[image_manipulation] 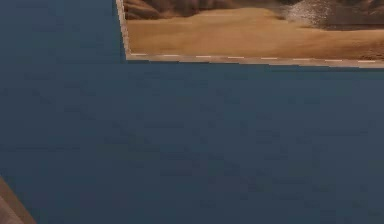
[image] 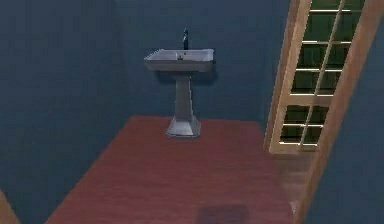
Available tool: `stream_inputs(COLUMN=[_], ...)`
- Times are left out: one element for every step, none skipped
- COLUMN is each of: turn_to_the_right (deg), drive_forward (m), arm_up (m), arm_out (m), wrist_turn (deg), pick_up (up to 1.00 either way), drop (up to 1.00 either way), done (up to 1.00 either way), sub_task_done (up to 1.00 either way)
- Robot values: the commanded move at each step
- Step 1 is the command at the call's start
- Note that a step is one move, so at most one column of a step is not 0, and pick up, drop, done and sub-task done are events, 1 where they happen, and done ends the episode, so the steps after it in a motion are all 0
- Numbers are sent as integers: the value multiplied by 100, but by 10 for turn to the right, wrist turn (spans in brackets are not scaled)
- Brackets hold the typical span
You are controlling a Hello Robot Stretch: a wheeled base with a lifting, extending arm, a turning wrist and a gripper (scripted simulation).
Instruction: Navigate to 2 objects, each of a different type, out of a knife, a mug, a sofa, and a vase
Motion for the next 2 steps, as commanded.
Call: stream_inputs(turn_to_the_right=[120,0], drive_forward=[0,100], arm_up=[0,0], arm_out=[0,0], wrist_turn=[0,0], pick_up=[0,0], drop=[0,0], done=[0,0], sub_task_done=[0,0])
